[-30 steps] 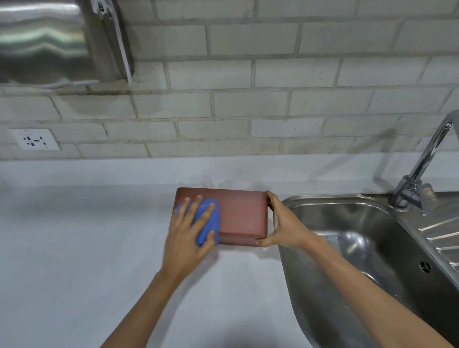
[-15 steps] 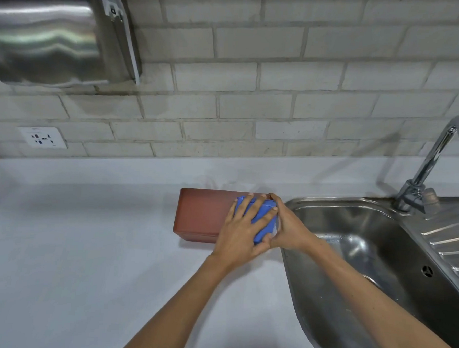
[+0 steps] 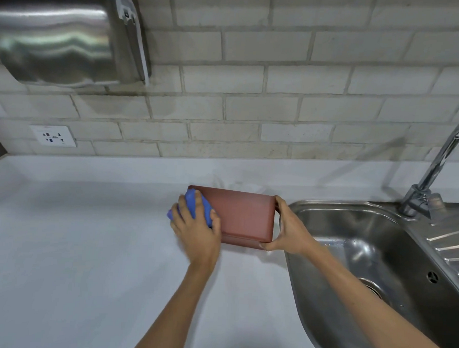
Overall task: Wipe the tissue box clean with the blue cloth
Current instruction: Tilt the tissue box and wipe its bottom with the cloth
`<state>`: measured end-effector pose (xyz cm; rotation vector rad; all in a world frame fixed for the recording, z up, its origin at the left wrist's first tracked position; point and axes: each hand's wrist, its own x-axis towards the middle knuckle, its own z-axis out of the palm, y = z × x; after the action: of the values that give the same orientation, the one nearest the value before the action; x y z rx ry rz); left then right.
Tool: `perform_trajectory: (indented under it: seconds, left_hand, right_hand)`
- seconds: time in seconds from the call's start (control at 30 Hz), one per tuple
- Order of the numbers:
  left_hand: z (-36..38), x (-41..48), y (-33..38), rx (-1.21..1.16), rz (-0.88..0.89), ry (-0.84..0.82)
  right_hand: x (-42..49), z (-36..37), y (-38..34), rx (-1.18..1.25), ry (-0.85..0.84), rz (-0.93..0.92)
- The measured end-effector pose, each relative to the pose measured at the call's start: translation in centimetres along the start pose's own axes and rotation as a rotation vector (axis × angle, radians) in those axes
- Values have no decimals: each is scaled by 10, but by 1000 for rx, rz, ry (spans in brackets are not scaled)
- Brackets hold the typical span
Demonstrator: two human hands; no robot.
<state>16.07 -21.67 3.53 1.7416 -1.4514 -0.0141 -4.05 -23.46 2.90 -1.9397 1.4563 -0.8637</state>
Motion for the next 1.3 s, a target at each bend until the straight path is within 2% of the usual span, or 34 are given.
perform_trajectory:
  seconds: [0.2, 0.3, 0.37, 0.47, 0.53, 0.6, 0.7, 0.77, 0.97, 1.17, 1.23, 1.3]
  left_hand:
    - [18, -35, 41, -24, 300, -129]
    - [17, -39, 37, -104, 325, -159]
    - [13, -36, 31, -254, 147, -134]
    - [4, -20, 24, -555, -305, -82]
    - [-5, -10, 16, -679, -534, -118]
    - [-13, -10, 7, -781, -671, -172]
    - [-17, -19, -10, -847, -763, -286]
    - [-15, -27, -20, -850, -774, -337]
    - [-18, -33, -34, -805, -597, -339]
    - [-28, -32, -45, -754, -577, -372]
    - [-30, -30, -52, -723, -574, -427]
    - [-33, -25, -62, -676, -553, -509]
  right_hand:
    - [-4, 28, -17, -136, 191, -18]
    - [-9, 41, -34, -261, 372, -111]
    - [-11, 51, -46, -391, 456, -154]
    - [-12, 70, -56, -537, 522, -253]
    - [-16, 85, -57, -634, 556, -333]
    - [-21, 98, -53, -698, 591, -411]
    - [-30, 114, -43, -748, 616, -506]
    - [-37, 122, -37, -767, 623, -541]
    - [-46, 132, -35, -799, 637, -562]
    - [-52, 138, -44, -802, 712, -591]
    - [-54, 139, -46, -752, 726, -609]
    - [-54, 132, -46, -681, 670, -627]
